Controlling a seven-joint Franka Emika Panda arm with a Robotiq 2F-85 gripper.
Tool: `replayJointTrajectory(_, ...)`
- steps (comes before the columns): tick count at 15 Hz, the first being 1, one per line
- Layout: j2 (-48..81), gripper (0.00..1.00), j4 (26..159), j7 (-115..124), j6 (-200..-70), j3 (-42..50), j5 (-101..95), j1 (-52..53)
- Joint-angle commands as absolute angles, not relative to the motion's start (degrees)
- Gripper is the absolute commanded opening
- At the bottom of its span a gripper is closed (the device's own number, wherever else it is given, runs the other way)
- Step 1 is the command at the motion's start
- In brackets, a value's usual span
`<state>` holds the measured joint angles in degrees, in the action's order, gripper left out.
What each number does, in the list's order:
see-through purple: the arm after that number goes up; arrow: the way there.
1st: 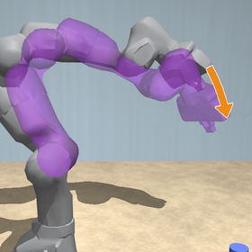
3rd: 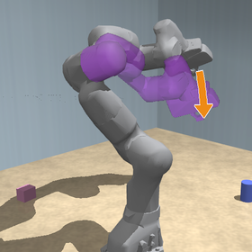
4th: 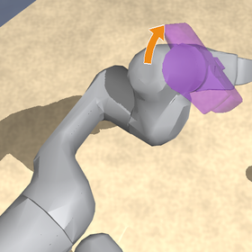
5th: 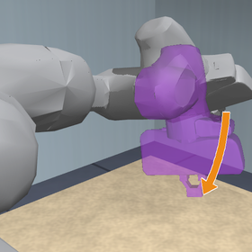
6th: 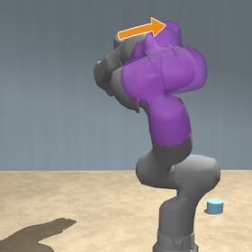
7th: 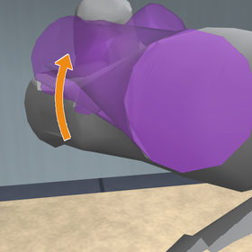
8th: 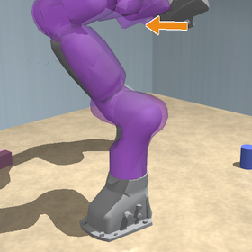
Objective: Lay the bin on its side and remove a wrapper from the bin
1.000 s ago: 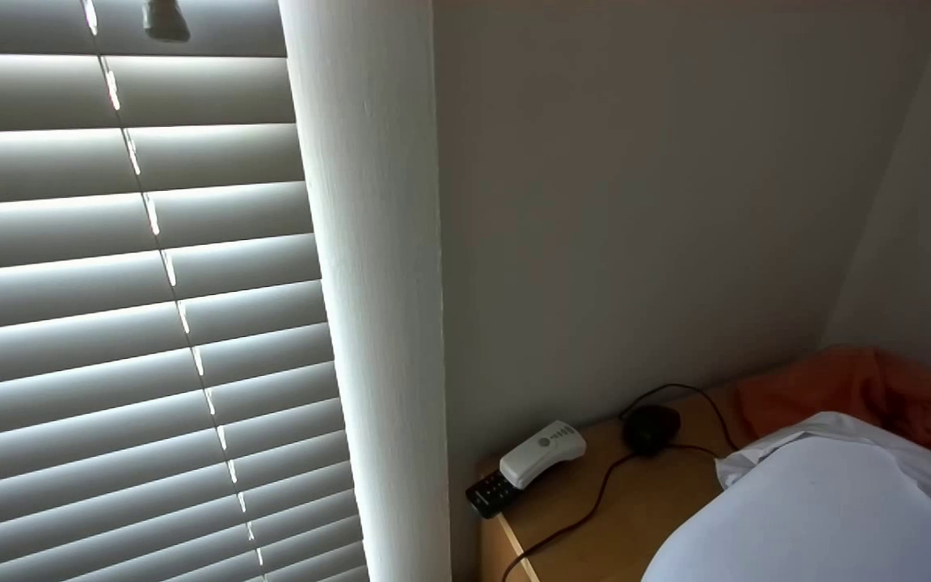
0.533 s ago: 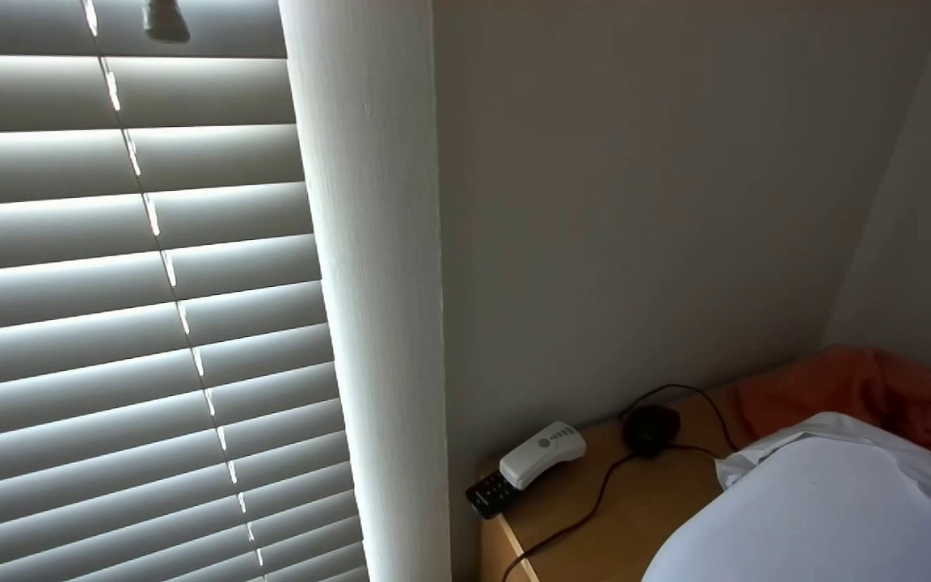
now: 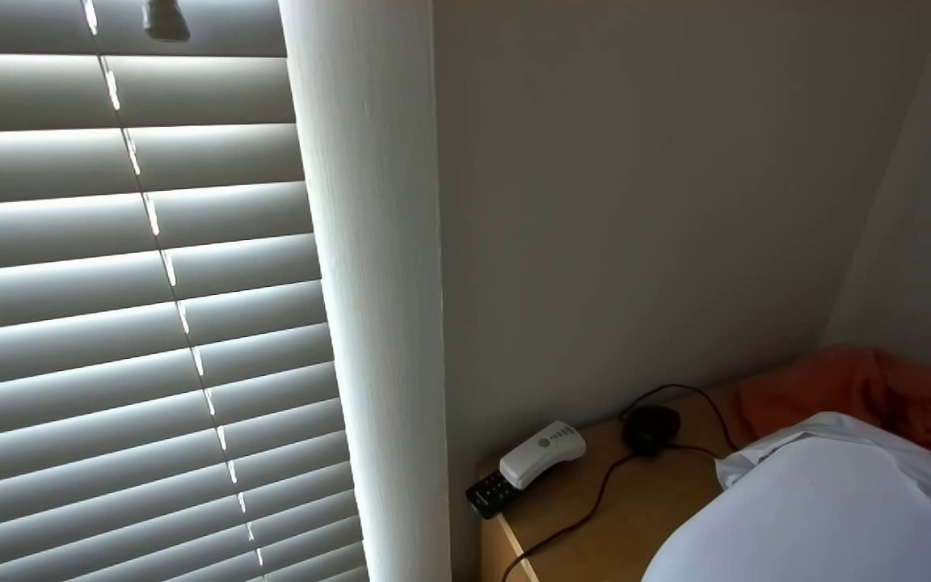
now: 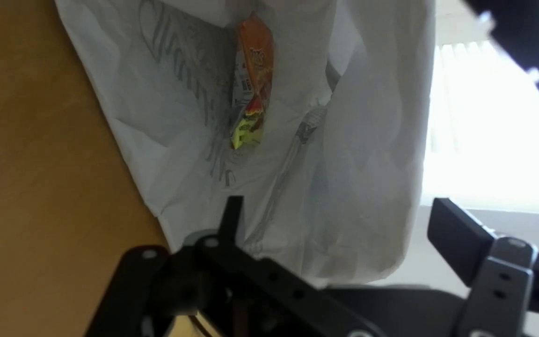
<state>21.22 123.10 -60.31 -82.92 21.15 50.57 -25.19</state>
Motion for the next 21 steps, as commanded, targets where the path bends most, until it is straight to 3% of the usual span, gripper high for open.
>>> replayJointTrajectory(1,26.04,1.00,120.61,-59.64,-79.68,17.96,52.85,-25.60)
replayJointTrajectory(21,39.54,1.00,114.90,-52.83,-80.29,11.19,56.58,-23.29)
